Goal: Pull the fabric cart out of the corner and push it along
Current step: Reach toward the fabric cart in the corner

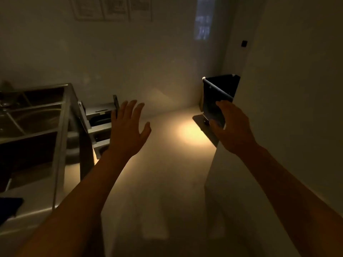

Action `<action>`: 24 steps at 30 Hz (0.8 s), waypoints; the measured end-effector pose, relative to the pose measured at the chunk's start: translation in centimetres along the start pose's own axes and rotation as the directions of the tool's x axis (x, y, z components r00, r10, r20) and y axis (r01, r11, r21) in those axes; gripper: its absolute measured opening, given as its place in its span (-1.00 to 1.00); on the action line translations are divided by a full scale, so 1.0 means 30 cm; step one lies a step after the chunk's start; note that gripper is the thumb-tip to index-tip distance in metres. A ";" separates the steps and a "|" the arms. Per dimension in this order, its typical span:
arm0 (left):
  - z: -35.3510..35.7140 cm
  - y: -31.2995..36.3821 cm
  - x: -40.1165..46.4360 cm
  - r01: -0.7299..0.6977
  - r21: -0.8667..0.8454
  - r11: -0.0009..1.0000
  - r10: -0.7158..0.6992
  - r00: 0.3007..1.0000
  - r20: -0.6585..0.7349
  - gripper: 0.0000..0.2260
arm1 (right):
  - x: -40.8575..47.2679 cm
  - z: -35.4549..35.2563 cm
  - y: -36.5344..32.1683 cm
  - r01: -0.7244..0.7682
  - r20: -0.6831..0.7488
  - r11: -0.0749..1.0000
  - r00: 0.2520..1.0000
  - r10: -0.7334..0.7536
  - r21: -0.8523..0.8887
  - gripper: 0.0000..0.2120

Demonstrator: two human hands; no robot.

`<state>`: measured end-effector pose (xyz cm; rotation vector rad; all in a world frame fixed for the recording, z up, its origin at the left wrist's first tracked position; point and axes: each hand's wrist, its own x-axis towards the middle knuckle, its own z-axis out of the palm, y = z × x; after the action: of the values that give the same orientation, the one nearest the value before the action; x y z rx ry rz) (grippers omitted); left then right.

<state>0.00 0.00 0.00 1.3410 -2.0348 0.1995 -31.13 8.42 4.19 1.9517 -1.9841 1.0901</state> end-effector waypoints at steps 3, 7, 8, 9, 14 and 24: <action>0.064 -0.014 0.065 0.029 0.013 0.999 -0.029 1.000 0.010 -0.42 | 0.079 0.060 0.071 0.047 0.062 0.999 0.997 -0.045 -0.027 -0.48; 0.154 -0.029 0.180 0.032 0.050 0.998 -0.032 0.999 0.012 -0.41 | 0.212 0.158 0.157 0.079 0.050 0.997 0.996 -0.079 0.002 -0.41; 0.176 -0.035 0.216 0.037 0.050 0.998 -0.037 0.999 0.011 -0.40 | 0.253 0.180 0.176 0.075 0.047 0.997 0.996 -0.076 0.018 -0.42; 0.200 -0.036 0.250 0.039 0.057 0.998 -0.040 0.999 0.013 -0.41 | 0.295 0.208 0.201 0.071 0.044 0.997 0.996 -0.072 0.025 -0.46; 0.316 -0.020 0.407 0.066 0.082 0.994 -0.069 0.997 0.028 -0.41 | 0.481 0.310 0.322 0.058 0.074 0.996 0.995 -0.063 0.069 -0.53; 0.535 -0.058 0.577 0.115 0.137 0.984 -0.118 0.993 0.019 -0.44 | 0.716 0.534 0.476 0.075 0.151 0.987 0.984 -0.096 0.139 -0.39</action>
<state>-9.88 -21.42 -1.91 1.5500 -1.9876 0.2728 -41.28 -19.80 -0.53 2.2335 -1.9259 1.1051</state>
